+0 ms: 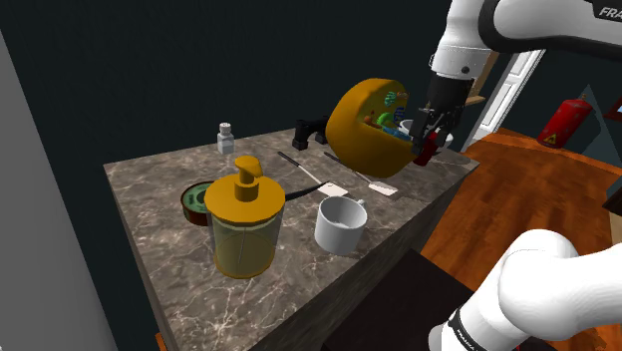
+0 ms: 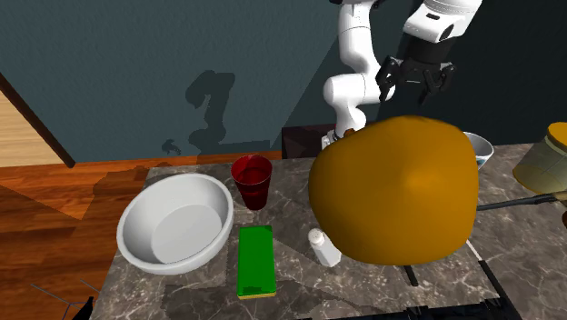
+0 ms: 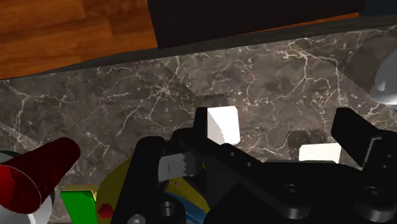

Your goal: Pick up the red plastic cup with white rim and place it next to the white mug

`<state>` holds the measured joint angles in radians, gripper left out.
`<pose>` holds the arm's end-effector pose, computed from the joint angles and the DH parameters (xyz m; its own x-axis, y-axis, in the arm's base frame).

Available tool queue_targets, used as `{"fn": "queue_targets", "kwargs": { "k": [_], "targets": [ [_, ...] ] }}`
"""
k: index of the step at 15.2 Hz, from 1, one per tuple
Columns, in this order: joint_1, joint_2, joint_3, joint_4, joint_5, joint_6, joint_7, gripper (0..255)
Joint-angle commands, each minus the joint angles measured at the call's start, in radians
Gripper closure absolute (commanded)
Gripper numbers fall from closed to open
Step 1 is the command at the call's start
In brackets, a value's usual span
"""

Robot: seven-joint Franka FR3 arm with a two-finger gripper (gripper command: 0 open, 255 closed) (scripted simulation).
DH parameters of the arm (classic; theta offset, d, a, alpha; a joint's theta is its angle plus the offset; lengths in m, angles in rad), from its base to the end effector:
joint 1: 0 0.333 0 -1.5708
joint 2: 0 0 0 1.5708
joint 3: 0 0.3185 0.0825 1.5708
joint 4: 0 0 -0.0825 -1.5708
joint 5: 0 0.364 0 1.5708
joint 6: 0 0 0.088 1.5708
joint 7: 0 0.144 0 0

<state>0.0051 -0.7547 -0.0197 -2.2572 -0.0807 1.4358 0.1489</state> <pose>0.2775 -0.0183 0.5794 0.9844 -0.1670 -0.0558 -0.1626 -0.9838 0.0761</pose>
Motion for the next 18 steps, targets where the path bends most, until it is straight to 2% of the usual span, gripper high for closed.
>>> {"fn": "queue_targets", "kwargs": {
  "k": [1,10,18],
  "targets": [
    [0.0,0.0,0.0,0.0,0.0,0.0,0.0,0],
    [-0.05,0.136,-0.169,0.025,-0.143,0.125,-0.201,0],
    [-0.08,0.325,-0.314,0.126,-0.214,0.244,-0.372,0]
  ]
}}
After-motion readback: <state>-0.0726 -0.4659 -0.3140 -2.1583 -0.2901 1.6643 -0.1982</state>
